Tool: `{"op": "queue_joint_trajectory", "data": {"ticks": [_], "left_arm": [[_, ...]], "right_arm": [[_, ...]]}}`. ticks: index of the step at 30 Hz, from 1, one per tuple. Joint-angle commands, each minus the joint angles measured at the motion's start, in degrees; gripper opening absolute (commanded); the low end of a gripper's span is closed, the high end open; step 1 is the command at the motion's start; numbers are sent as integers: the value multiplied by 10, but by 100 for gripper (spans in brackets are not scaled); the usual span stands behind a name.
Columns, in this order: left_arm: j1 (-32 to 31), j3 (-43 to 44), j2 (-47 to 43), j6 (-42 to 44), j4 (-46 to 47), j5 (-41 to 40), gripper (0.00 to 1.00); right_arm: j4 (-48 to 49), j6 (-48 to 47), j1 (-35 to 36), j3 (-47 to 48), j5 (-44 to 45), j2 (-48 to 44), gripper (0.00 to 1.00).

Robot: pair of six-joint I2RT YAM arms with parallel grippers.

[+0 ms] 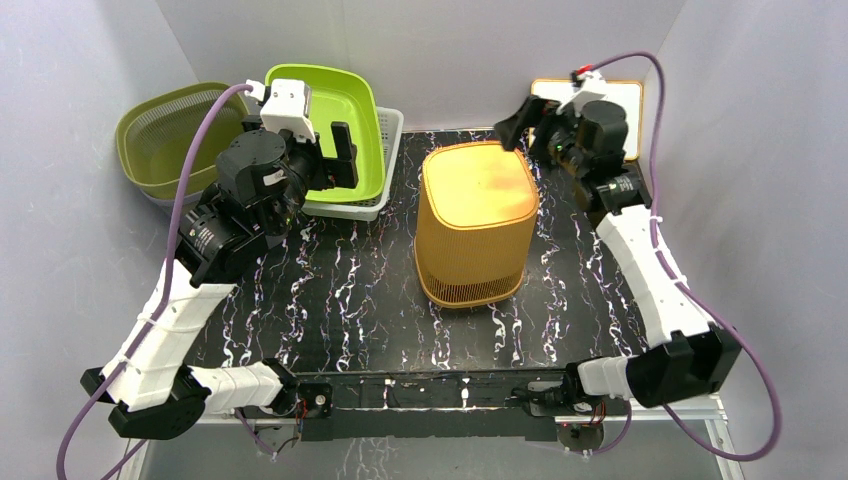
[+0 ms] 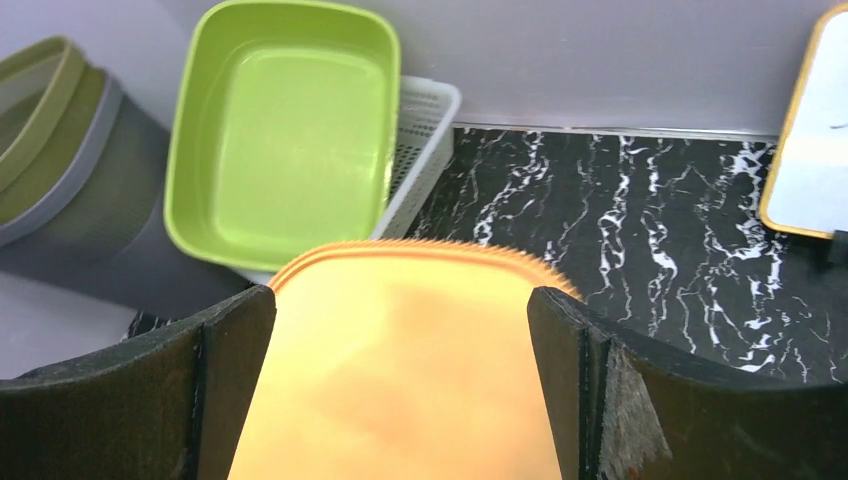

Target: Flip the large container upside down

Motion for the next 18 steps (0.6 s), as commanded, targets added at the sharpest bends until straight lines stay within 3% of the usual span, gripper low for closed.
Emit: {"op": "queue_joint_trajectory", "data": {"ticks": [1, 7, 12, 18], "left_arm": [[0, -5, -12, -2, 13, -16, 98], [0, -14, -7, -10, 16, -14, 98], [0, -18, -5, -17, 24, -13, 98], [0, -20, 8, -23, 21, -22, 98]], "right_arm": [[-55, -47, 66, 15, 81, -56, 98], [-3, -67, 122, -64, -18, -170, 98], [-29, -91, 134, -72, -149, -209, 98], [-47, -102, 135, -140, -227, -256, 98]]}}
